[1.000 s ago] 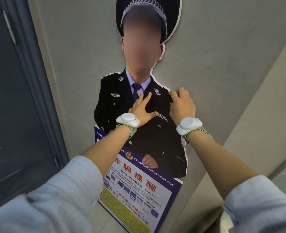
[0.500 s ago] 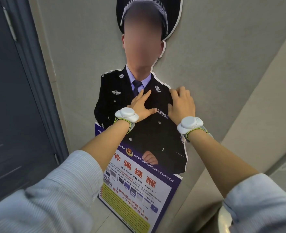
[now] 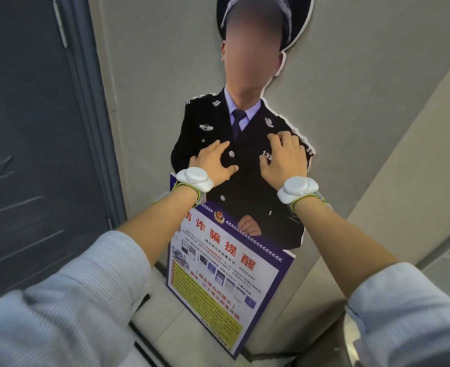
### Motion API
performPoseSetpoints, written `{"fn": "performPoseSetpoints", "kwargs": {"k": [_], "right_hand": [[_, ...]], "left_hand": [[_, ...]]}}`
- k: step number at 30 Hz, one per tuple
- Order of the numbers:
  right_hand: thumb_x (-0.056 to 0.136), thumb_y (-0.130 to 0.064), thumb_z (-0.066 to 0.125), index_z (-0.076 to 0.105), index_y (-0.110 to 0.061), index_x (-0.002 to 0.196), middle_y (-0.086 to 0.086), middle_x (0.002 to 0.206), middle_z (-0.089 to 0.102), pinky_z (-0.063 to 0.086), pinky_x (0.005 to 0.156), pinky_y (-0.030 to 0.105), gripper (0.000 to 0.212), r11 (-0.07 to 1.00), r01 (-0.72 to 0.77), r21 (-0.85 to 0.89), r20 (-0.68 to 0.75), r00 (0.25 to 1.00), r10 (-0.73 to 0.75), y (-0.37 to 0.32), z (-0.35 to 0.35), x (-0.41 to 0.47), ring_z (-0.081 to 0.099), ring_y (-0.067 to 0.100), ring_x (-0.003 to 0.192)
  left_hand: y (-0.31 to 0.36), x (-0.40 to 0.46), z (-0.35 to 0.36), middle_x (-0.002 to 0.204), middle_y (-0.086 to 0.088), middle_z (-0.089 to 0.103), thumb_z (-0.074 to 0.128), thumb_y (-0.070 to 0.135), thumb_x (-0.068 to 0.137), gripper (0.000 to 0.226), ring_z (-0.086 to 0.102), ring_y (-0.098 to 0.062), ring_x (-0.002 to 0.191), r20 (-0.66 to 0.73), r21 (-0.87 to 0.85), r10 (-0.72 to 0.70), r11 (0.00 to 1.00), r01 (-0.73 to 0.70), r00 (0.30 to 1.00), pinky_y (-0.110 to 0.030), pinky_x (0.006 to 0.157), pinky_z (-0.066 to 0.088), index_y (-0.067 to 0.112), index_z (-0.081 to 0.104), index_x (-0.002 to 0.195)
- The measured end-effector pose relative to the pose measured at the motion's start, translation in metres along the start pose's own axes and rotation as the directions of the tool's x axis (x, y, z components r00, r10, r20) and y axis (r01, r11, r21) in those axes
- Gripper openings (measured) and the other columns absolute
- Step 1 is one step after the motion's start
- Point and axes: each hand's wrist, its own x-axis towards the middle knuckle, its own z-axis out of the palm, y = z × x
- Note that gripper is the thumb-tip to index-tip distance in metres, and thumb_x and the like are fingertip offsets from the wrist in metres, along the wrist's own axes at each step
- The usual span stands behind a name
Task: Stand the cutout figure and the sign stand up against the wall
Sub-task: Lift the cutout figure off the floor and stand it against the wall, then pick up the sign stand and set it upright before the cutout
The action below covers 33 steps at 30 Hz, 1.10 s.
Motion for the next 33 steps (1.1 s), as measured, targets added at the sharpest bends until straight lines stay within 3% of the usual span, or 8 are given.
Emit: {"fn": "performPoseSetpoints", "kwargs": {"k": [9, 17, 27, 33], "right_hand": [[0.083, -0.029, 0.058, 0.047, -0.008, 0.127, 0.016, 0.126, 0.052, 0.042, 0.088, 0.046, 0.050, 0.990, 0.091, 0.111, 0.103, 0.989, -0.102, -0.090, 0.010, -0.056, 0.048, 0.035, 0.112], [0.085, -0.031, 0.055, 0.046, -0.005, 0.127, 0.017, 0.125, 0.051, 0.041, 0.093, 0.048, 0.049, 0.966, 0.163, 0.202, 0.260, 0.942, -0.214, -0.198, 0.045, -0.136, 0.046, 0.036, 0.115], [0.085, -0.029, 0.056, 0.049, -0.005, 0.123, 0.019, 0.122, 0.052, 0.039, 0.090, 0.045, 0.045, 0.921, 0.200, 0.336, 0.451, 0.824, -0.343, -0.372, 0.070, -0.302, 0.045, 0.036, 0.114], [0.085, -0.031, 0.054, 0.047, -0.008, 0.127, 0.014, 0.127, 0.052, 0.040, 0.091, 0.045, 0.048, 0.867, 0.257, 0.427, 0.516, 0.718, -0.467, -0.480, 0.083, -0.415, 0.045, 0.034, 0.116]], "left_hand": [[-0.086, -0.109, -0.038, 0.158, -0.002, 0.024, 0.061, 0.046, 0.085, 0.073, 0.032, -0.030, 0.141, 0.031, 0.067, -0.141, 0.988, 0.138, 0.990, -0.055, 0.112, 0.029, 0.027, 0.027, 0.147], [-0.185, -0.250, -0.075, 0.160, -0.001, 0.021, 0.056, 0.048, 0.087, 0.072, 0.024, -0.028, 0.144, 0.068, 0.163, -0.361, 0.924, 0.347, 0.930, -0.051, 0.115, 0.024, 0.028, 0.024, 0.149], [-0.310, -0.489, -0.117, 0.160, 0.005, 0.018, 0.050, 0.053, 0.088, 0.070, 0.024, -0.023, 0.145, 0.134, 0.233, -0.642, 0.761, 0.606, 0.755, -0.048, 0.116, 0.021, 0.032, 0.020, 0.148], [-0.379, -0.644, -0.138, 0.160, 0.006, 0.018, 0.048, 0.055, 0.087, 0.071, 0.024, -0.021, 0.144, 0.179, 0.199, -0.781, 0.624, 0.756, 0.598, -0.047, 0.117, 0.020, 0.036, 0.018, 0.148]]}}
